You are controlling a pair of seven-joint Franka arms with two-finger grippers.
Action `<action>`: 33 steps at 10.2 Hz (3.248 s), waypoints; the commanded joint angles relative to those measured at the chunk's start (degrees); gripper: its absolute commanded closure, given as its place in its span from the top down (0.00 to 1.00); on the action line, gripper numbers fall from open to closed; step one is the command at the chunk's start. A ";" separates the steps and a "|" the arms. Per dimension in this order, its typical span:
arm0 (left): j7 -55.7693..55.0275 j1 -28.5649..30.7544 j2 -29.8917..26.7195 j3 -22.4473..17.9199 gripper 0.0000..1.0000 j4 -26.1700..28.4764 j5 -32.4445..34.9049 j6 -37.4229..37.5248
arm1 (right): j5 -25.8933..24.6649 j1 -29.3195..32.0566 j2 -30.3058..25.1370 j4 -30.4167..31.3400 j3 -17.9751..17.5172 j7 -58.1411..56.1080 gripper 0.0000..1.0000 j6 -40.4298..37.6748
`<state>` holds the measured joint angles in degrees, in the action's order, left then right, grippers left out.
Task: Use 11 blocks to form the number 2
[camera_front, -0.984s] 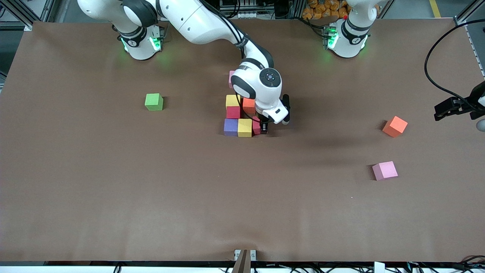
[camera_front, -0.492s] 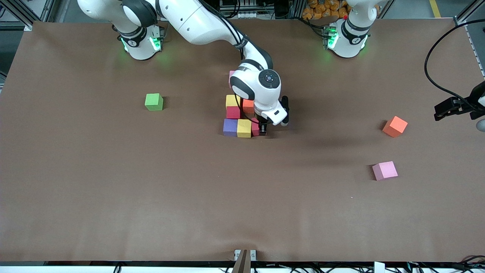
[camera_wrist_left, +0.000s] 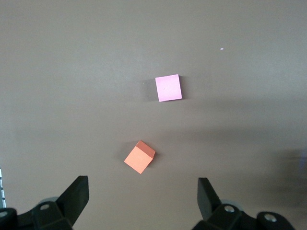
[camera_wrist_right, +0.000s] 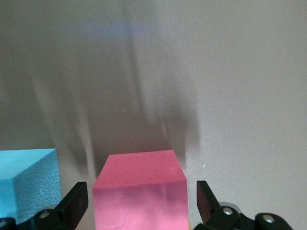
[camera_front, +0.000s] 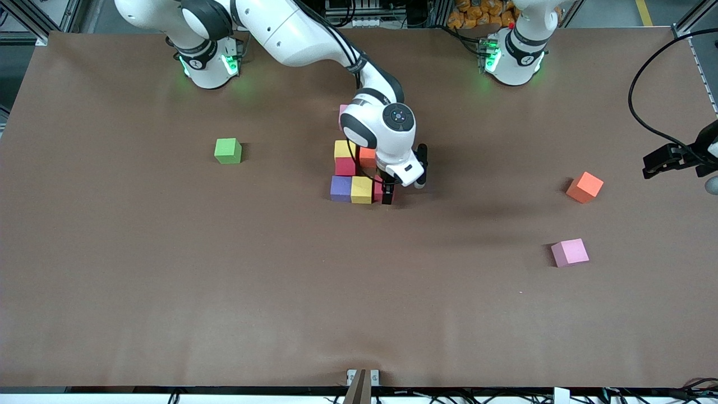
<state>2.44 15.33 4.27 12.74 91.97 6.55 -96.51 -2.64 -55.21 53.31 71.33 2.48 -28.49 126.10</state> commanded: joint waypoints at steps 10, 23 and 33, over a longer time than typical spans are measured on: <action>1.52 0.22 -2.08 0.18 1.00 -2.41 -3.03 1.33 | 1.24 1.24 -6.19 5.83 0.07 0.46 1.00 -0.24; 0.99 -13.56 -5.68 -10.09 1.00 -3.21 -5.84 5.46 | 0.88 16.24 -34.22 19.63 2.43 36.03 1.00 -16.75; -4.01 -13.40 -5.77 -7.91 1.00 -3.64 -5.93 7.57 | 1.15 47.01 -51.80 21.57 1.91 37.02 1.00 -29.23</action>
<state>-0.03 1.93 -0.67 4.80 88.43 1.96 -89.96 -2.16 -11.40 5.01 90.60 5.68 7.68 97.97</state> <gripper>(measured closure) 0.000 0.000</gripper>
